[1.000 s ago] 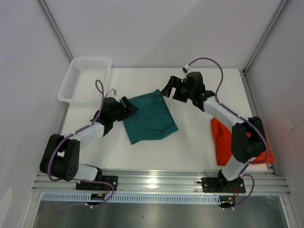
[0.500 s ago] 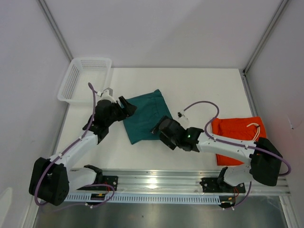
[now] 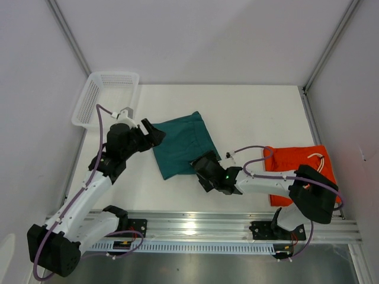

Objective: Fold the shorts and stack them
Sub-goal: Neatly place the folded shorts to the corner

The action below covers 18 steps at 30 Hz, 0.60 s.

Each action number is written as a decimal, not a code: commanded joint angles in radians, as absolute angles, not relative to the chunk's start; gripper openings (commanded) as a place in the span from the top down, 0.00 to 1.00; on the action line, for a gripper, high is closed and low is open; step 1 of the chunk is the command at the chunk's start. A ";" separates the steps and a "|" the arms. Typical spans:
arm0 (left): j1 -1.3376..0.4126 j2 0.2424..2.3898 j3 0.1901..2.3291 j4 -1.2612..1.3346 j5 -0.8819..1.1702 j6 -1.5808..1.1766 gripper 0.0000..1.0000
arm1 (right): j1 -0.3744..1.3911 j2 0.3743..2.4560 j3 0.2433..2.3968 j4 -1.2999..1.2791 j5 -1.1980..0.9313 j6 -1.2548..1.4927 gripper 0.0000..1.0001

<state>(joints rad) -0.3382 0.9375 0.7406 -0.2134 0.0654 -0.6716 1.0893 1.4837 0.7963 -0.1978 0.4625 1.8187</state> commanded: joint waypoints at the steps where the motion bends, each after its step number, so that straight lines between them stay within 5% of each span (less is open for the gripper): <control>1: -0.347 0.885 0.782 -0.284 0.072 -0.634 0.14 | 1.088 1.545 0.813 -0.081 0.505 1.884 0.00; 12: -0.347 0.856 0.831 -0.368 0.045 -0.597 0.12 | 1.049 1.727 0.828 0.079 0.486 1.916 0.03; 16: -0.347 0.848 0.839 -0.385 0.028 -0.588 0.12 | 1.026 1.784 0.838 0.112 0.486 1.890 0.19; 18: -0.347 0.845 0.839 -0.388 0.022 -0.583 0.12 | 1.017 1.804 0.842 0.106 0.494 1.885 0.37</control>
